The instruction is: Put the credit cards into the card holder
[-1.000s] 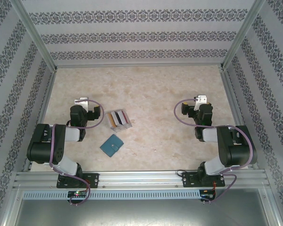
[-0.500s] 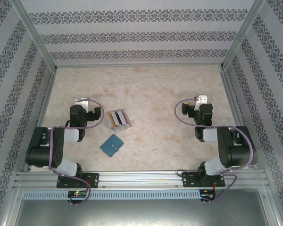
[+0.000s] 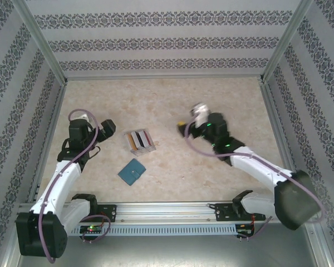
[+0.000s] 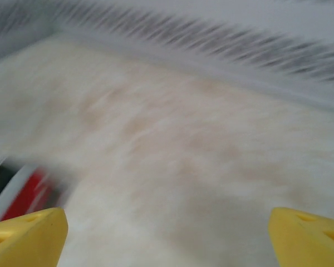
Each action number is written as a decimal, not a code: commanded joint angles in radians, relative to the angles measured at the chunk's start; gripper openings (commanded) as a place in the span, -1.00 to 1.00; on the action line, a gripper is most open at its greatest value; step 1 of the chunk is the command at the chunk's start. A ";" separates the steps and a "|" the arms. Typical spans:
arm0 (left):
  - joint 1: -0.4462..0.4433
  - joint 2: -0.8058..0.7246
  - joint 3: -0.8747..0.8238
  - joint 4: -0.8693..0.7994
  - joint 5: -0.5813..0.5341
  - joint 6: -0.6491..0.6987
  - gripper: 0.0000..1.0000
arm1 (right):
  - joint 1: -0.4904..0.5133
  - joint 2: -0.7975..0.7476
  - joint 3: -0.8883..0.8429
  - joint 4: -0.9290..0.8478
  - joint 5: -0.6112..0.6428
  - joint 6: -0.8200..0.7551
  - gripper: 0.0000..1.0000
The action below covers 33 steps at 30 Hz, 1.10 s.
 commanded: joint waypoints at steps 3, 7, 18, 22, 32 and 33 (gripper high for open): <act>-0.006 0.055 0.017 -0.352 0.248 -0.120 0.99 | 0.347 0.135 0.040 -0.099 0.091 -0.066 0.85; -0.006 0.041 -0.058 -0.334 0.336 -0.158 0.99 | 0.494 0.288 0.147 -0.126 0.071 -0.052 0.73; -0.007 0.043 -0.122 -0.404 0.438 -0.141 0.99 | 0.598 0.585 0.310 -0.087 -0.013 0.105 0.27; -0.007 0.072 -0.134 -0.384 0.444 -0.158 0.87 | 0.598 0.642 0.341 -0.130 0.061 0.132 0.11; -0.041 0.089 -0.185 -0.323 0.473 -0.163 0.57 | 0.537 0.490 0.144 -0.118 0.336 0.274 -0.16; -0.051 0.090 -0.189 -0.312 0.476 -0.162 0.53 | 0.523 0.473 0.113 -0.097 0.331 0.284 -0.16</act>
